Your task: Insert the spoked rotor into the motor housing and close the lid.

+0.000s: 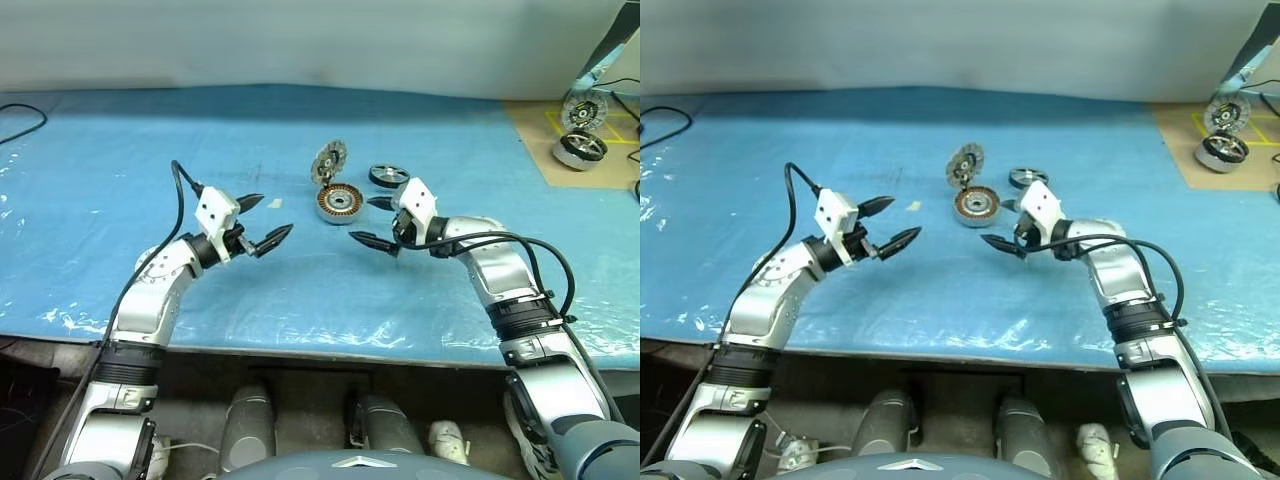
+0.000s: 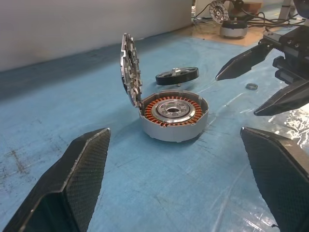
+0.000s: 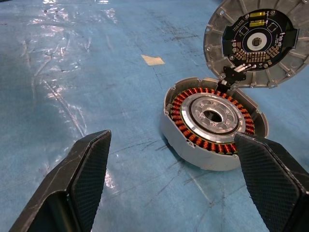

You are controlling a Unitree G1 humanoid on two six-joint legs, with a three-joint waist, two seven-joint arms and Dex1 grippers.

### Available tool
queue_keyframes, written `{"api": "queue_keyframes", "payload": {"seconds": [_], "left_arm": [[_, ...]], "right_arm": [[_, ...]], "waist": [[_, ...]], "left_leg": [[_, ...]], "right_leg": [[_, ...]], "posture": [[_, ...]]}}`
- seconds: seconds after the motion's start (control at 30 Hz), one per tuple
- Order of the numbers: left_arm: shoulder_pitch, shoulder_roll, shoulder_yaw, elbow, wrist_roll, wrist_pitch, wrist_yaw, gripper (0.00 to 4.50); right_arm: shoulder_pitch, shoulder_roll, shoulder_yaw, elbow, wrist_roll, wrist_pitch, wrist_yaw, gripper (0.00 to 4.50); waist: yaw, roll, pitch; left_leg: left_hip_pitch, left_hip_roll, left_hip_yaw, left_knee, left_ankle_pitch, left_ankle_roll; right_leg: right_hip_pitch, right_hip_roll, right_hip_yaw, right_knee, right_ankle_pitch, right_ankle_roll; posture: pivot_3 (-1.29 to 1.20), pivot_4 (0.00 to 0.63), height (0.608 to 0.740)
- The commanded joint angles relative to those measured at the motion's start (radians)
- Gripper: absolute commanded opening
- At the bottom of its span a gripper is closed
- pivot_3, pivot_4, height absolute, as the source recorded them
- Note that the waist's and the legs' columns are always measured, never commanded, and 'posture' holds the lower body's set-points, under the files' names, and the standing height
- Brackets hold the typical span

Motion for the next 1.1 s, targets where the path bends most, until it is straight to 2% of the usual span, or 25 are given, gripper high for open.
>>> {"api": "queue_keyframes", "payload": {"seconds": [0.03,0.37,0.57,0.93,1.1], "left_arm": [[-0.015,0.005,0.009,-0.011,-0.005,-0.016,-0.011,4.5],[0.015,-0.001,0.011,-0.036,0.0,-0.016,0.009,4.5],[0.035,-0.009,0.014,-0.051,0.009,-0.022,0.043,4.5],[0.053,-0.018,0.006,-0.056,0.023,-0.034,0.066,4.5],[0.06,-0.03,-0.003,-0.058,0.029,-0.038,0.077,4.5]], "right_arm": [[-0.026,0.002,-0.02,-0.014,0.004,-0.034,-0.015,4.3],[-0.086,-0.003,0.002,0.08,-0.023,-0.077,0.003,4.3],[-0.16,0.002,0.05,0.189,-0.096,-0.168,0.016,4.3],[-0.426,0.017,0.226,0.533,-0.3,-0.471,0.135,4.3],[-0.566,0.057,0.257,0.744,-0.361,-0.533,0.168,4.3]], "waist": [[0.0,0.0,0.0],[0.0,0.0,0.0],[-0.002,0.0,0.0],[-0.007,0.0,0.0],[-0.009,0.0,0.0]], "left_leg": [[0.0,0.0,0.0,0.0,0.0,0.0],[0.0,0.0,0.0,0.0,0.0,0.0],[0.0,0.0,0.0,0.0,0.0,0.0],[-0.002,0.0,0.001,0.001,0.0,0.001],[-0.005,0.0,0.001,0.003,0.0,0.001]], "right_leg": [[0.0,0.0,0.0,0.0,0.0,0.0],[0.0,0.0,0.0,0.0,0.0,0.0],[0.0,0.0,0.0,0.0,0.0,0.0],[-0.002,0.0,0.0,0.001,0.0,0.0],[-0.006,-0.001,-0.001,0.005,0.0,-0.001]], "posture": [[0.0,0.15,0.74],[0.0,0.15,0.74],[0.0,0.15,0.74],[0.0,0.15,0.74],[0.0,0.15,0.74]]}}
